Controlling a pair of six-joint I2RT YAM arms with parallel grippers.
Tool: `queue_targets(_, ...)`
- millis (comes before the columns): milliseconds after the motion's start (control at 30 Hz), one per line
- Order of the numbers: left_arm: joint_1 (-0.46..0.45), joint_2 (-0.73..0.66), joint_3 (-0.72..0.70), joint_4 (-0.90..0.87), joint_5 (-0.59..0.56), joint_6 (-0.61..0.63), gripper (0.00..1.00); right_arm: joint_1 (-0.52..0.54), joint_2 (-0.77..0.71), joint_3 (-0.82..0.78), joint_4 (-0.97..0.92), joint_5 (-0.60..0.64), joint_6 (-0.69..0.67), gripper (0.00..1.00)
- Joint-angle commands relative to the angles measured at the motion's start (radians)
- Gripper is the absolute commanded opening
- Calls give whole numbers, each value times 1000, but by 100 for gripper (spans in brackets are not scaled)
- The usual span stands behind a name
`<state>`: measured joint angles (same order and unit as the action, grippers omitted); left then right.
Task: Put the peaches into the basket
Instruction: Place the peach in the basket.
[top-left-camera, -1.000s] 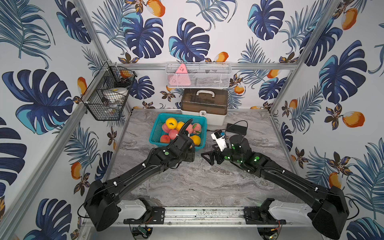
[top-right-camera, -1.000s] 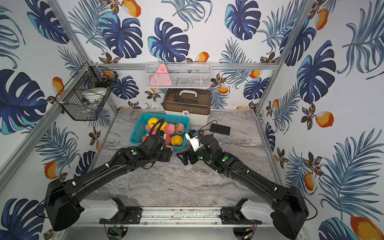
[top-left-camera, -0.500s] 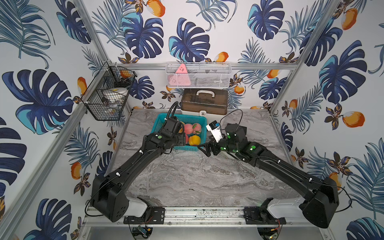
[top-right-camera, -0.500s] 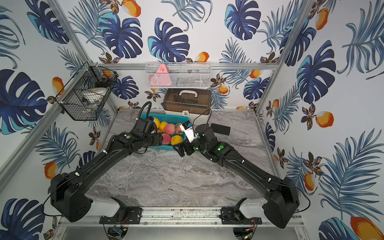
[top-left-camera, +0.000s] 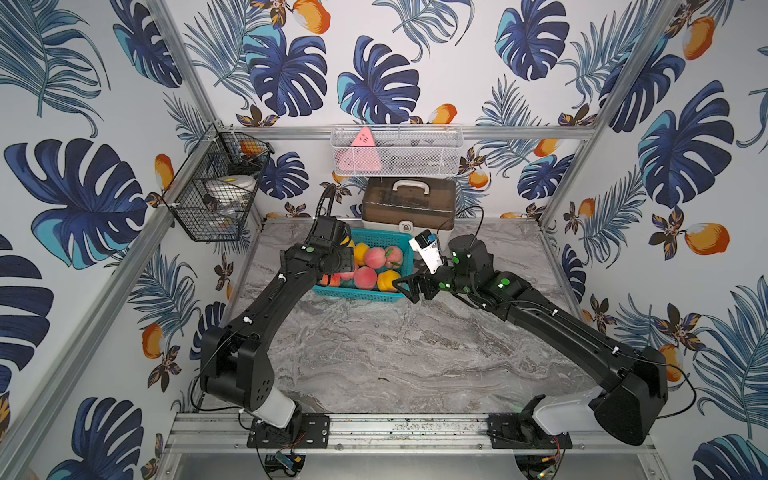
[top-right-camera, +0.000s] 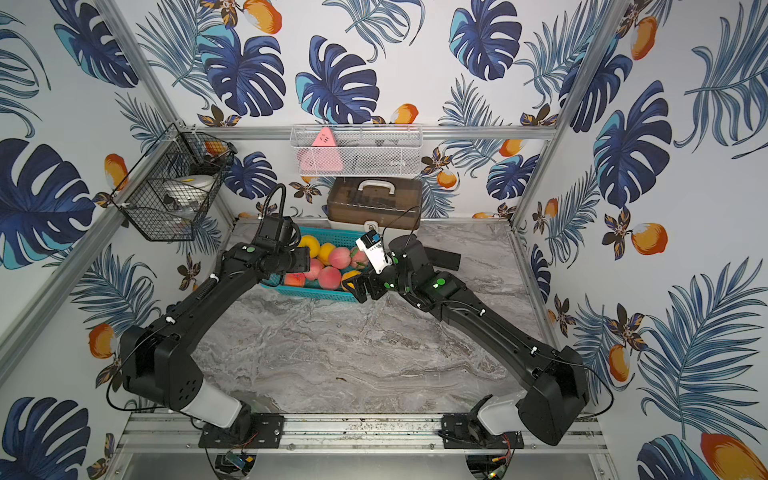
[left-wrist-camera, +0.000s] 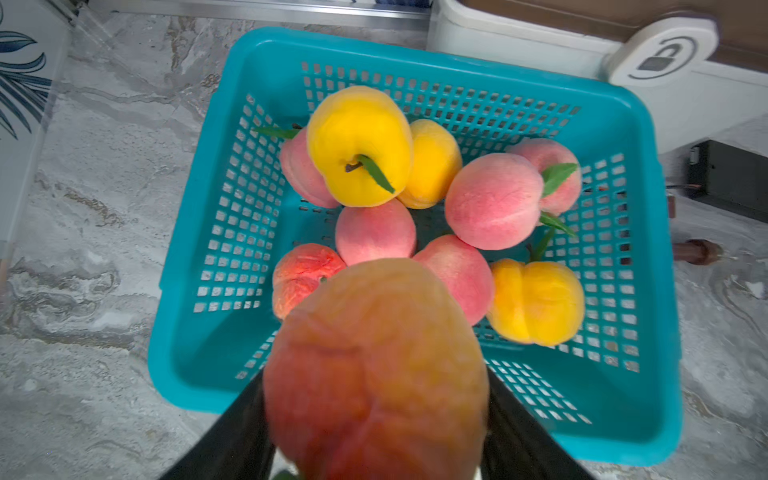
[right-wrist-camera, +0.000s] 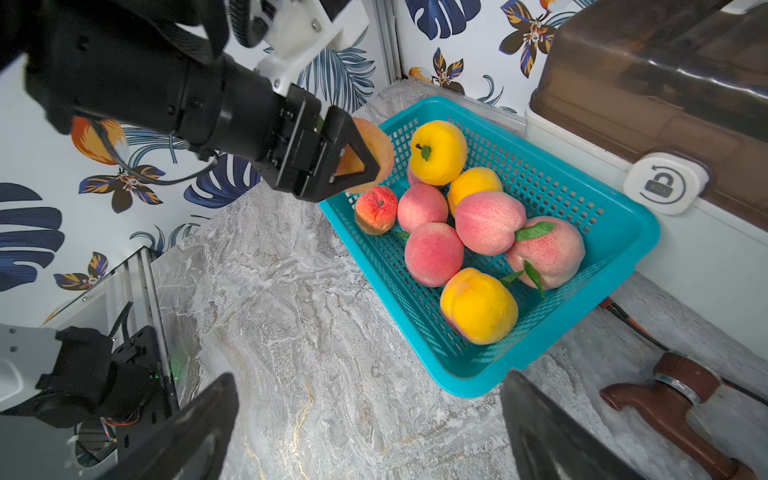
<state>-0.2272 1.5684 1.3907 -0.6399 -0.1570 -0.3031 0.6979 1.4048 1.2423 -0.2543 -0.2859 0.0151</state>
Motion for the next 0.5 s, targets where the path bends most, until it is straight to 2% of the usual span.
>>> queue_targets(0, 26, 20, 13, 17, 1, 33, 69, -1, 9, 13, -4, -22, 3, 100)
queue_targets(467, 88, 143, 66, 48, -57, 62, 70, -1, 25, 5, 24, -58, 20, 100)
